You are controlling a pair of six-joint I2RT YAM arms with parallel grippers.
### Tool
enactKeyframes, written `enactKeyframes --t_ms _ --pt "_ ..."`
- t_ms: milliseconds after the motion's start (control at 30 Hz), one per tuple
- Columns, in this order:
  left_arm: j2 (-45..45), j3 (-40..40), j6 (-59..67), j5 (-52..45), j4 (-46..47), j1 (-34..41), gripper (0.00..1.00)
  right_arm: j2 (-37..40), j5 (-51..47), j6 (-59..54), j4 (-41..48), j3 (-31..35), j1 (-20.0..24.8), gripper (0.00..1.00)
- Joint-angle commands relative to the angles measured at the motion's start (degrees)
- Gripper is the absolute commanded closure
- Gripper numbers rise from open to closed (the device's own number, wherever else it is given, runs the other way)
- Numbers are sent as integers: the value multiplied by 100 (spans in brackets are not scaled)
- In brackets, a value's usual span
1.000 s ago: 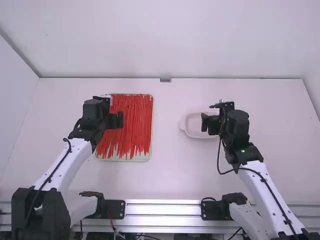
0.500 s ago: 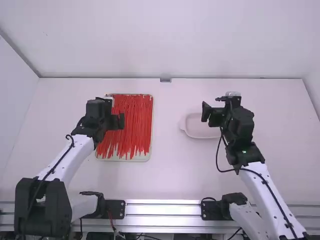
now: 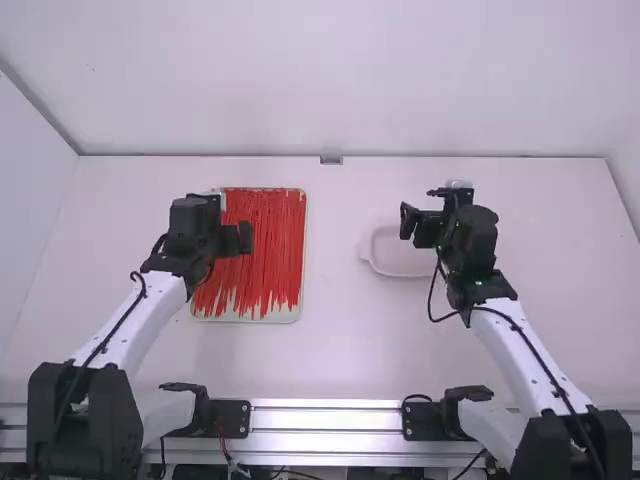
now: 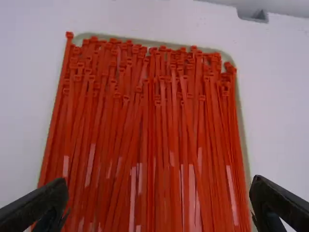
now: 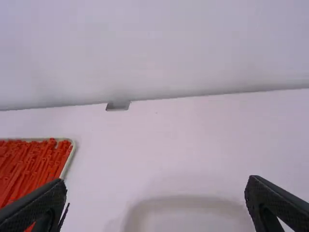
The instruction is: Fasten the cable tie
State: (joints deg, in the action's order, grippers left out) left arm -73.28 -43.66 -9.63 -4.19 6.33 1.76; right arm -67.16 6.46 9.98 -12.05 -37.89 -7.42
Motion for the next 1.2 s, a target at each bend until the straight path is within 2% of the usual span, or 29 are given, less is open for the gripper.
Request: enactKeyframes --t_ms 0,167,300,367,500,700,867,933,1167 --pt "116 -179 219 343 -131 50 1 -111 544 199 39 -238 -37 2" --pt "111 -186 610 564 -420 48 1 -221 890 866 87 -238 -98 1" --pt "114 -181 74 369 -227 50 1 -208 1456 435 293 -232 -151 2" --pt "114 -181 4 -24 26 50 1 -208 1368 52 393 -232 -254 2" --pt "125 -181 -205 -570 243 46 1 -208 1285 11 544 -232 -258 2" --pt "214 -181 -1200 -389 179 55 1 -225 1305 -131 826 -229 -122 1" --pt "214 -181 249 -702 160 52 1 -151 1325 164 960 -232 -251 1" --pt "212 -181 304 -573 136 52 1 -103 1311 -33 1040 -251 -352 2" --pt "-343 -190 153 -402 -76 55 1 -127 474 -450 2260 -907 -824 2"
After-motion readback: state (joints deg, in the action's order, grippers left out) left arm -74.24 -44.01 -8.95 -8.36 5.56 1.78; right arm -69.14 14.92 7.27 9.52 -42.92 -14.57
